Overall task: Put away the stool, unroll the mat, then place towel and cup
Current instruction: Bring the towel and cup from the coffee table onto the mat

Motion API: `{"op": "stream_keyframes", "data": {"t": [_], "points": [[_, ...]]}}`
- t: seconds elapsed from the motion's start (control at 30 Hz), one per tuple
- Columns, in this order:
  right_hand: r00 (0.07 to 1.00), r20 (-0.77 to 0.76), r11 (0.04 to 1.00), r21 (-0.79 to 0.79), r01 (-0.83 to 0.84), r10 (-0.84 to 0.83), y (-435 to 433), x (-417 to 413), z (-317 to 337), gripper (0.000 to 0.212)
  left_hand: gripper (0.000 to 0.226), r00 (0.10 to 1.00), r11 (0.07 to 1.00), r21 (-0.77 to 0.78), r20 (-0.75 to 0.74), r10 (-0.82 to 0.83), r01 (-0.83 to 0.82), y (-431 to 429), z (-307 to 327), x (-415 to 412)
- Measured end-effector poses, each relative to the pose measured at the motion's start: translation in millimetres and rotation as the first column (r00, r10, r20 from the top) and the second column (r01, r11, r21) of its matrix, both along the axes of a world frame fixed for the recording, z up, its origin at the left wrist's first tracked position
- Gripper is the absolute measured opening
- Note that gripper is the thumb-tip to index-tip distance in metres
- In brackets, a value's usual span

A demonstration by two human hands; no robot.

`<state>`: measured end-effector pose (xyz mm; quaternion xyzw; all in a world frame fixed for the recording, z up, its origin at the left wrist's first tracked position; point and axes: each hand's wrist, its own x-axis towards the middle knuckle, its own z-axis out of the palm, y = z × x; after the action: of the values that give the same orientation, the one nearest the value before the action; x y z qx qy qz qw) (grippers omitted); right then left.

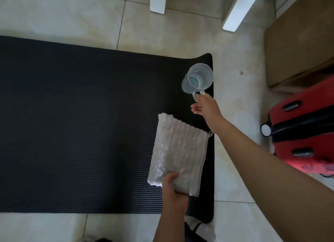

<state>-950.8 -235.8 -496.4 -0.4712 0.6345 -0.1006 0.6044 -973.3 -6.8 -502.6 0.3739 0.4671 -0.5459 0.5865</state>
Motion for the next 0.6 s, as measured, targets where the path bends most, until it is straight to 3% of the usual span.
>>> {"op": "stream_keyframes", "data": {"t": [0.27,0.43,0.53,0.6], "points": [[1.000,-0.009,0.997,-0.068,-0.022,0.021,-4,-10,-57,0.014,0.031,0.993,0.993,-0.030,-0.031,-0.118,0.117,-5,-46,-24],[0.999,-0.016,0.991,-0.124,-0.051,0.050,-7,-11,-65,0.017,0.032,0.969,0.970,0.044,0.058,-0.241,0.239,-4,-60,-36],[0.997,-0.032,0.983,-0.173,-0.068,0.064,-7,-11,-66,0.015,0.037,0.929,0.931,0.126,0.106,-0.356,0.342,1,-63,-41],[0.996,-0.043,0.973,-0.212,-0.088,0.080,-6,-12,-67,0.016,0.052,0.870,0.879,0.139,0.136,-0.473,0.456,6,-63,-37]]}}
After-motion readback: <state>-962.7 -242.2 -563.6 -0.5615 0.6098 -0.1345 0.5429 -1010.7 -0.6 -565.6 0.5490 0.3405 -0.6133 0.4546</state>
